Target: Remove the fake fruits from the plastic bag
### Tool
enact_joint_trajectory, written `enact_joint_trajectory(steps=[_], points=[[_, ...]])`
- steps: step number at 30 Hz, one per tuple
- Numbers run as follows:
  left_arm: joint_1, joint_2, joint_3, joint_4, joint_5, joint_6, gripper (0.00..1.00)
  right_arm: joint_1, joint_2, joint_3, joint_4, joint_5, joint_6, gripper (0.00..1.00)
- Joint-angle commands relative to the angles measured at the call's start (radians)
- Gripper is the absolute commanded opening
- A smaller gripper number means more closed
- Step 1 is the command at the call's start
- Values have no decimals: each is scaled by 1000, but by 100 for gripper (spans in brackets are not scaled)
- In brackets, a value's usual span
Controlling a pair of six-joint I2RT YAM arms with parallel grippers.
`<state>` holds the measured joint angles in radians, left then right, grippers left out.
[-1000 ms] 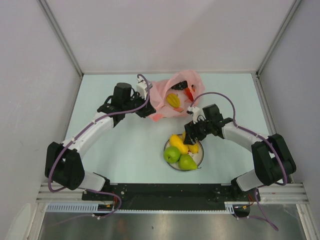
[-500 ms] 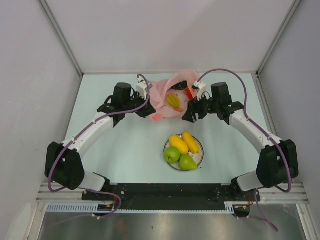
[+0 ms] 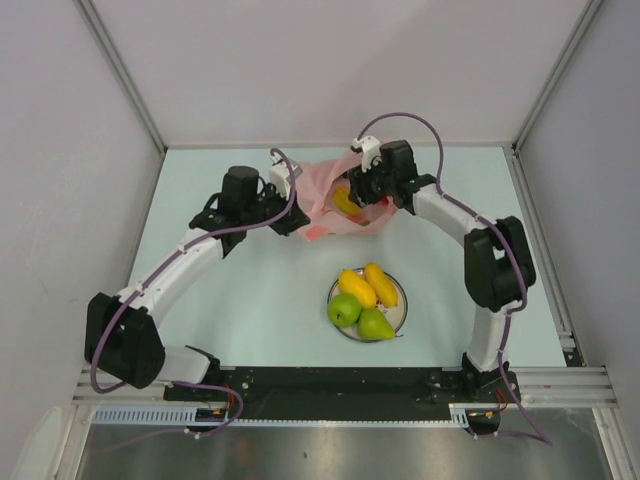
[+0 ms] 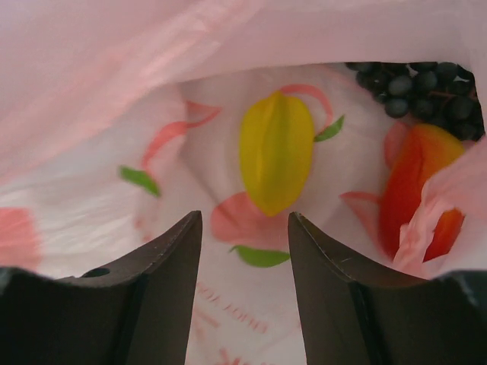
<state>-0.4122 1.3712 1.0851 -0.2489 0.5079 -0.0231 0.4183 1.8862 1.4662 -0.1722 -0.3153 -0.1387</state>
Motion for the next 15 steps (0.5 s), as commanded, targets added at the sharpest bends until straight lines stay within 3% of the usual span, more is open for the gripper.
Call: enact_joint_trajectory(steps=[1,8,11,15], points=[[-2,-67,-7,28,1,52,0,-22,62,45,-56,185,-134,51],[-27,-54,29,40,20,51,0,-107,-27,-121,-95,248,-159,52],[-28,-35,44,45,27,38,0,-108,-33,-115,-26,217,-182,57],[-27,-12,56,46,32,31,0,-89,52,10,17,154,-197,61]])
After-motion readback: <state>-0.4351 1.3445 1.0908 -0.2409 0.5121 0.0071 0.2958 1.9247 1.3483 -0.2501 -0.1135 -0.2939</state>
